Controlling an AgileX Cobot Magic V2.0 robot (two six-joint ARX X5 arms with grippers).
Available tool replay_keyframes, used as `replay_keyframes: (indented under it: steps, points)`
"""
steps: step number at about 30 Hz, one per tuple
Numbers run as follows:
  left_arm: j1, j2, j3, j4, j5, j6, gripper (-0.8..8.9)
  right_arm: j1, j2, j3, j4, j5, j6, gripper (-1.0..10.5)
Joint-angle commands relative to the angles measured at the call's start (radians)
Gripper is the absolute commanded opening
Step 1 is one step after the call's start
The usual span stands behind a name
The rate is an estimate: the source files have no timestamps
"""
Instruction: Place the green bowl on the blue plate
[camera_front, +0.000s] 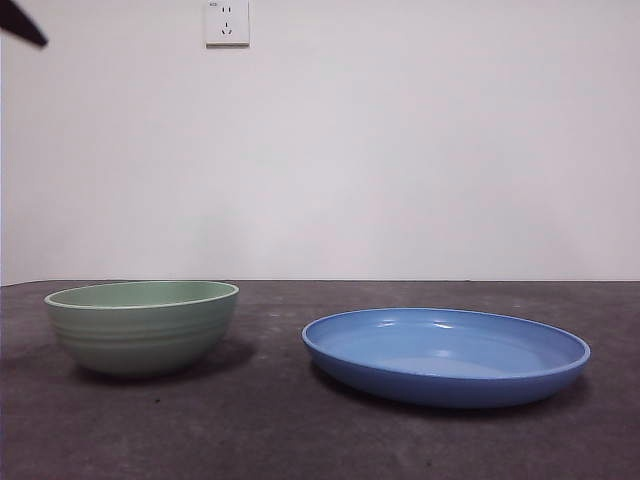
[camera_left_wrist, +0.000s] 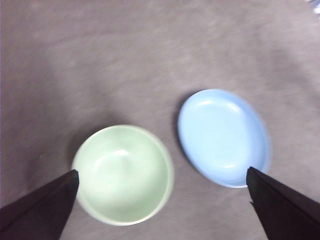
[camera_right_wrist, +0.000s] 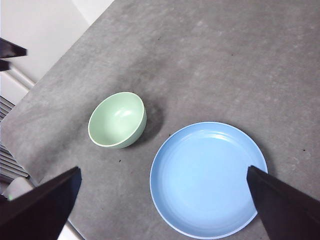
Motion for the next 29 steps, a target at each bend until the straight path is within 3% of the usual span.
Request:
replay_keyframes:
  steps: [1,6,23,29]
  points:
    - [0.008,0.069,0.02,-0.005,-0.067,-0.002,6.26,0.004,0.007,0.021,0.003,-0.003,-0.006,6.8]
    - [0.021,0.205,0.02,-0.014,-0.153,0.002,6.26,0.004,0.007,0.021,0.003,-0.003,-0.006,6.8]
    - [0.023,0.622,0.02,-0.014,-0.153,0.001,6.22,0.004,0.007,0.021,0.0,-0.002,-0.006,6.8]
    - [0.021,0.677,0.02,-0.011,-0.153,-0.01,5.38,0.004,0.007,0.021,0.0,-0.002,-0.006,6.8]
